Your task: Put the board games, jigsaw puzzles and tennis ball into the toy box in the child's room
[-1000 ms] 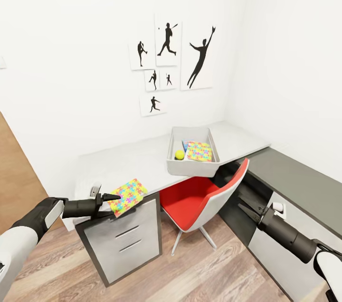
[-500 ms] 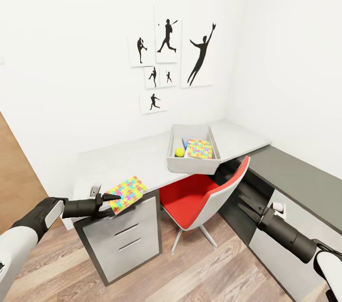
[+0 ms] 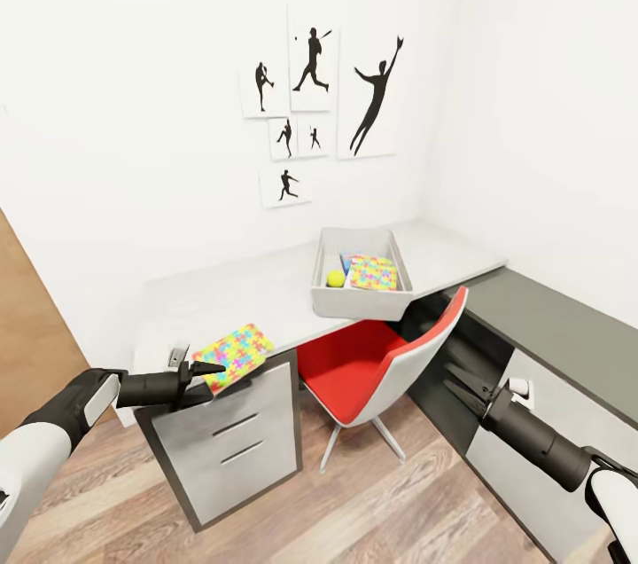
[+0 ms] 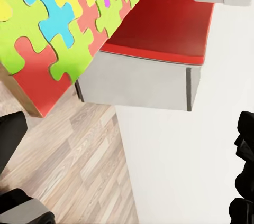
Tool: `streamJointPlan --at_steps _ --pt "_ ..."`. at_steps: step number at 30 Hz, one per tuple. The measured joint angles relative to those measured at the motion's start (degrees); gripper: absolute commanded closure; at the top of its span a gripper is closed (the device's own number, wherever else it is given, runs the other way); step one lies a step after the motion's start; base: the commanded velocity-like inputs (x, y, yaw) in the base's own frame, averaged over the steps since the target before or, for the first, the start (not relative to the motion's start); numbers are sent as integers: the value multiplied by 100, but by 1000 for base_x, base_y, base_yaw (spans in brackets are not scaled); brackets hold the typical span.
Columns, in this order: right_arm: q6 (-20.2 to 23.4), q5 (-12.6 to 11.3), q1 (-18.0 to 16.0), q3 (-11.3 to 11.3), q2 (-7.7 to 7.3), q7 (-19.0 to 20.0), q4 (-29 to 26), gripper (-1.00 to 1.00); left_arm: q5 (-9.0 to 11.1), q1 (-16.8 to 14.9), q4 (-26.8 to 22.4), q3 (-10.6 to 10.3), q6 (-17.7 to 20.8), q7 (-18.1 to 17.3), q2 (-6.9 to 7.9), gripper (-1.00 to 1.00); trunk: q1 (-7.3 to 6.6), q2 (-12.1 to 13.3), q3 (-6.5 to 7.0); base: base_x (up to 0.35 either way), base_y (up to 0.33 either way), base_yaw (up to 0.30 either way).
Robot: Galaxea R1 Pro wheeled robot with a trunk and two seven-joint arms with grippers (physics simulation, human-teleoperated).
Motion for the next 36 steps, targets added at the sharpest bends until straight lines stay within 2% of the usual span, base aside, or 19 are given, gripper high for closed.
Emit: streamJointPlan --at_steps 27,36 --pt "0 1 0 5 3 0 0 -100 -3 0 0 7 10 -26 12 -100 593 -1083 -485 0 0 0" --pt "1 -1 -6 3 4 0 2 -100 9 0 -7 14 11 -66 13 -100 594 -1085 -485 0 0 0"
